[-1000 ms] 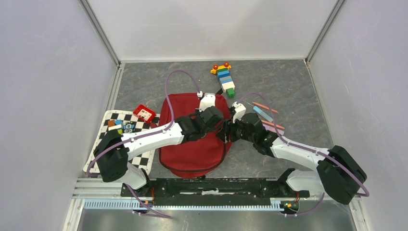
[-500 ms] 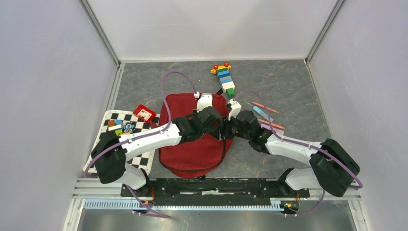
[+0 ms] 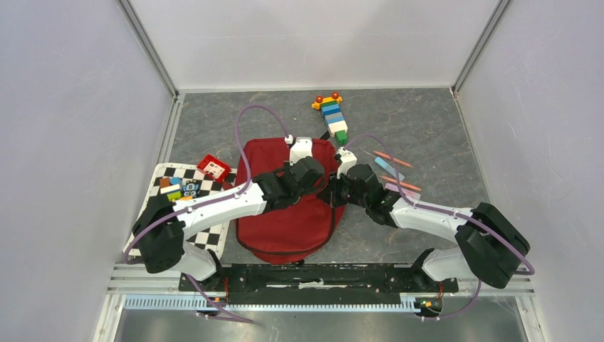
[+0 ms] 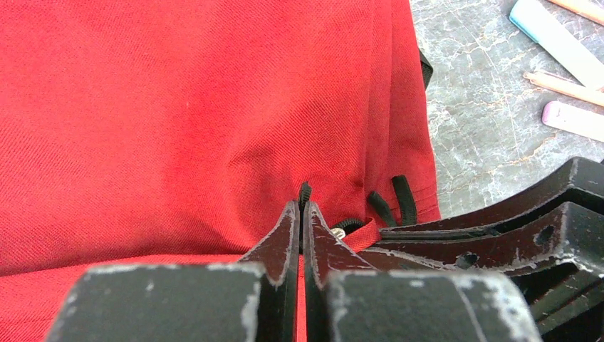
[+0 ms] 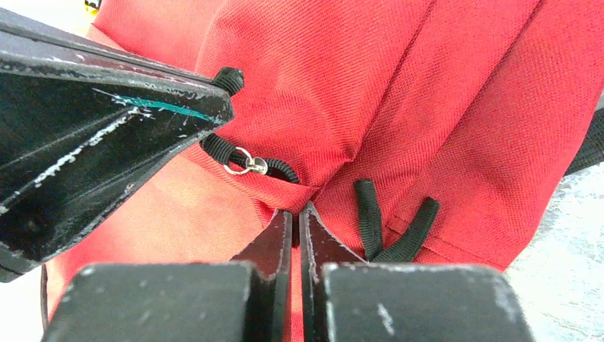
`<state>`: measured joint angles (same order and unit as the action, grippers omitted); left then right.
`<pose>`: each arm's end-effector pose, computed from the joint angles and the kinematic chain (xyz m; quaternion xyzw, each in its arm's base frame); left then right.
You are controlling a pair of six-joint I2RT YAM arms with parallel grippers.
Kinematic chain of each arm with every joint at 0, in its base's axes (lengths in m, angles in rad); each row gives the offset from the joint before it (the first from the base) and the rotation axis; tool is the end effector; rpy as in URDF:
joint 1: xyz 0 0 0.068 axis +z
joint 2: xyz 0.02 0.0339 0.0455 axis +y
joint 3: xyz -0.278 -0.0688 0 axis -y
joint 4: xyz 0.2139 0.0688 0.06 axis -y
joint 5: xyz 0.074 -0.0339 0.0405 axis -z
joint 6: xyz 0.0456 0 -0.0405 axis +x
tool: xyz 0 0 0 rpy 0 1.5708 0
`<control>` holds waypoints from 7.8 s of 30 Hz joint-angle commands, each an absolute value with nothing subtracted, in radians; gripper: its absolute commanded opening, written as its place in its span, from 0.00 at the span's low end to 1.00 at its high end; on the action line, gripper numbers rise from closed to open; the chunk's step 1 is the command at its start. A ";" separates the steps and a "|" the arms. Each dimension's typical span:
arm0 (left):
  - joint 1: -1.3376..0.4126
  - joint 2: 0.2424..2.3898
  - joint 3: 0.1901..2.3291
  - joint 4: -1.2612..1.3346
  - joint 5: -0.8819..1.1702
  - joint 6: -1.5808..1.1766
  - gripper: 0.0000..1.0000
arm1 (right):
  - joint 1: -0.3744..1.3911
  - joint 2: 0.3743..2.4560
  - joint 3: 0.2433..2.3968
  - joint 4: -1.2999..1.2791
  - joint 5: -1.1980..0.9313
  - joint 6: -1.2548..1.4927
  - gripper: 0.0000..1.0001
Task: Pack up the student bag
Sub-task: Unzip the student bag at the center of the board, then pick up the stationery from the center of the board.
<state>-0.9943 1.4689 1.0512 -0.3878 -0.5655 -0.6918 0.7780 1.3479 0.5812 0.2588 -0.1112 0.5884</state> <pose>0.1783 -0.2294 0.2770 0.0312 0.8964 -0.0956 0.4318 0.1806 0.1850 0.2214 -0.1095 0.8542 0.3566 0.3622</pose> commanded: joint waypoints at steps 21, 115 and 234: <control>-0.714 1.181 0.820 -0.406 -0.598 -0.654 0.02 | 0.781 1.262 0.605 0.113 0.056 0.500 0.00; -0.873 1.220 0.844 -0.255 -0.423 -0.338 0.86 | 0.769 1.455 0.698 0.060 0.182 0.642 0.82; -0.675 1.457 1.230 -0.470 -0.015 -0.126 0.02 | 0.100 1.794 1.097 -0.371 -0.072 -0.176 0.60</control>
<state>-0.6754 1.4639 1.2110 -0.4847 -0.0303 -0.1474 0.1162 1.7672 1.0557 -0.3641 -0.0315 -0.1558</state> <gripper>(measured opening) 0.043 0.617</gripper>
